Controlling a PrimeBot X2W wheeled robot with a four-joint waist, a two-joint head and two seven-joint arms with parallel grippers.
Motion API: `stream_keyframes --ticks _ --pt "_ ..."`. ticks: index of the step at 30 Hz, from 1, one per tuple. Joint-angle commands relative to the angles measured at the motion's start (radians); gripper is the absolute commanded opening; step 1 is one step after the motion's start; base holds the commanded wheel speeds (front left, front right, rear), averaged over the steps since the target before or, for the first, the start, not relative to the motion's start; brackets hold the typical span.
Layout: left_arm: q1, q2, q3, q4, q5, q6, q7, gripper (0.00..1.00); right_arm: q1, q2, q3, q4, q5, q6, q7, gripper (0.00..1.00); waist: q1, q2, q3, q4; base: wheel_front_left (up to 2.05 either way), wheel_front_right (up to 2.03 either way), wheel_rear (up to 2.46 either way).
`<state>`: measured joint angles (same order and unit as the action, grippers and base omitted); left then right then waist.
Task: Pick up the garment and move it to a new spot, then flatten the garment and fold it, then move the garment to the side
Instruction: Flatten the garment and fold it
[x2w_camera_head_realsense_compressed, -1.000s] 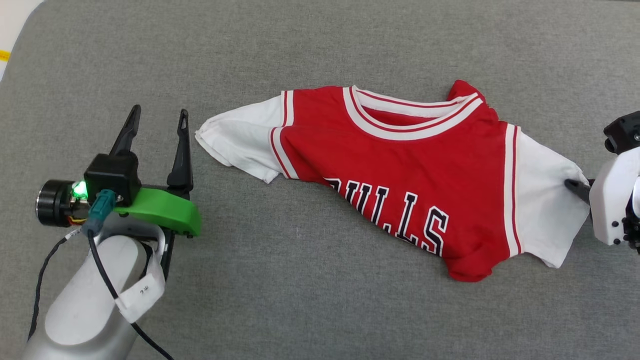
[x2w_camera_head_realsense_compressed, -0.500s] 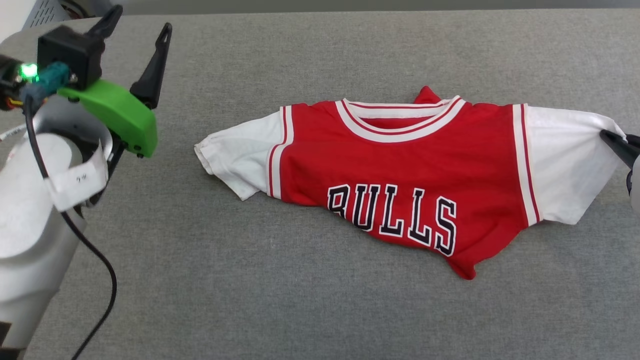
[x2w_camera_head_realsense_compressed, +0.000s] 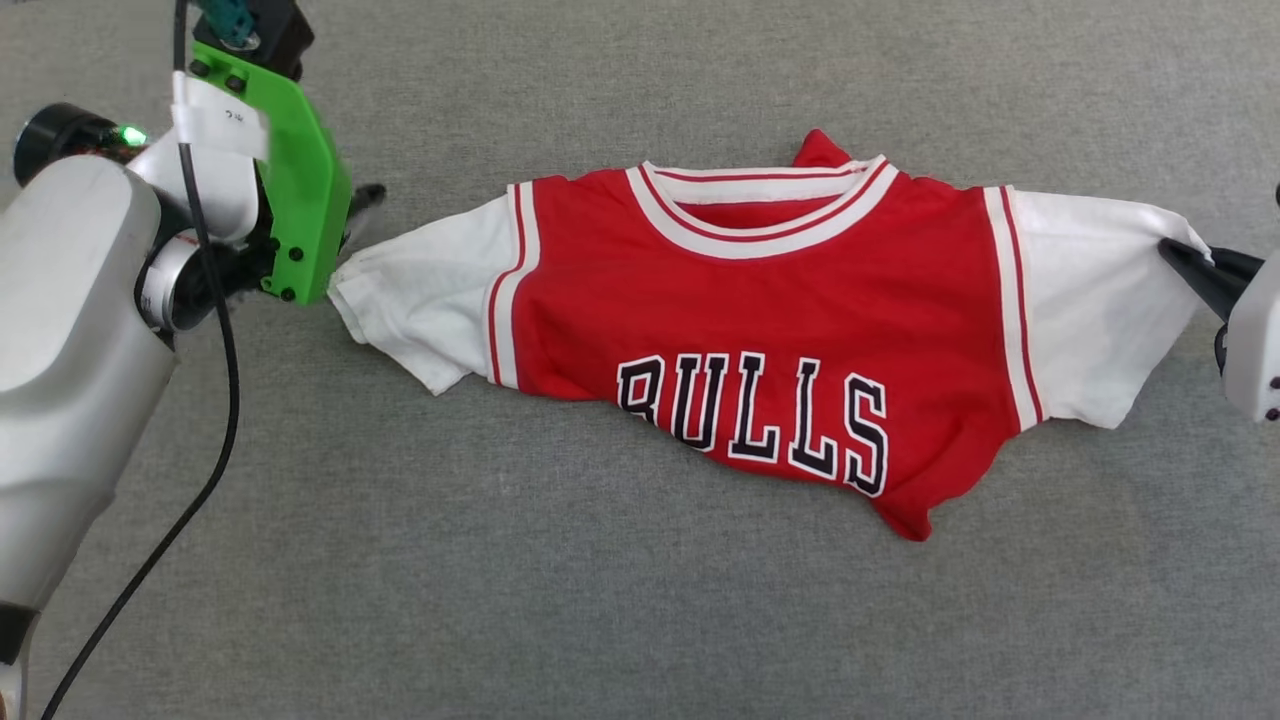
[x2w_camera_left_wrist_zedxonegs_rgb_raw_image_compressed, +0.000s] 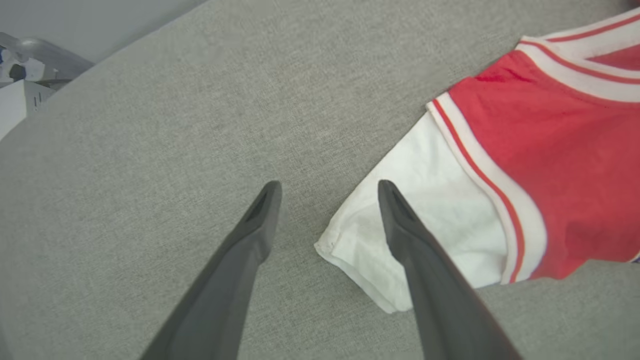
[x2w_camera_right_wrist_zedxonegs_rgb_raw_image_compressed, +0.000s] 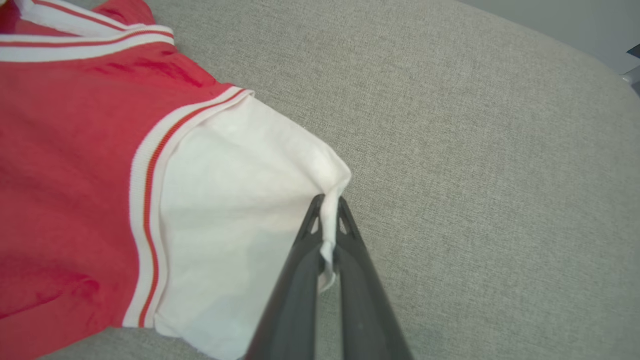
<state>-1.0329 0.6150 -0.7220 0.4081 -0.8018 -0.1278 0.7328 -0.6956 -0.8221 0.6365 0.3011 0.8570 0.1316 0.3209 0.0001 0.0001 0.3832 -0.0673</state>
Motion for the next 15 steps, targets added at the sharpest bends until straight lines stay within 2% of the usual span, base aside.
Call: stream_keyframes --ticks 1,5,12,13,14,15 --pt "-0.019 0.011 -0.019 0.007 -0.023 -0.002 0.032 1.00 -0.025 0.007 0.009 -0.004 -0.004 -0.001 -0.006 0.00 -0.0001 -0.0001 0.021 -0.020 0.00 0.00 0.00" --pt "-0.017 0.038 -0.083 0.029 -0.055 -0.003 0.099 1.00 -0.049 0.016 0.027 -0.008 -0.004 -0.001 -0.011 0.00 -0.0001 -0.0001 0.040 -0.037 0.00 0.00 0.00" --pt "0.045 0.049 -0.175 0.114 -0.110 -0.003 0.125 1.00 -0.070 0.022 0.069 -0.006 0.005 -0.001 -0.023 0.00 -0.0001 -0.0001 0.061 -0.051 0.00 0.00 0.00" --pt "0.053 0.047 -0.188 0.115 -0.119 -0.003 0.125 0.79 -0.071 0.021 0.073 -0.004 0.007 -0.001 -0.025 0.00 -0.0001 -0.0001 0.060 -0.050 0.00 0.00 0.00" --pt "0.058 0.046 -0.197 0.115 -0.125 -0.003 0.124 0.10 -0.072 0.020 0.076 -0.003 0.008 -0.001 -0.027 0.00 -0.0001 -0.0001 0.059 -0.048 0.00 0.00 0.00" --pt "0.060 0.043 -0.207 0.117 -0.130 -0.003 0.119 0.00 -0.073 0.018 0.079 0.001 0.010 -0.001 -0.029 0.00 -0.0001 -0.0001 0.056 -0.044 0.00 0.00 0.00"
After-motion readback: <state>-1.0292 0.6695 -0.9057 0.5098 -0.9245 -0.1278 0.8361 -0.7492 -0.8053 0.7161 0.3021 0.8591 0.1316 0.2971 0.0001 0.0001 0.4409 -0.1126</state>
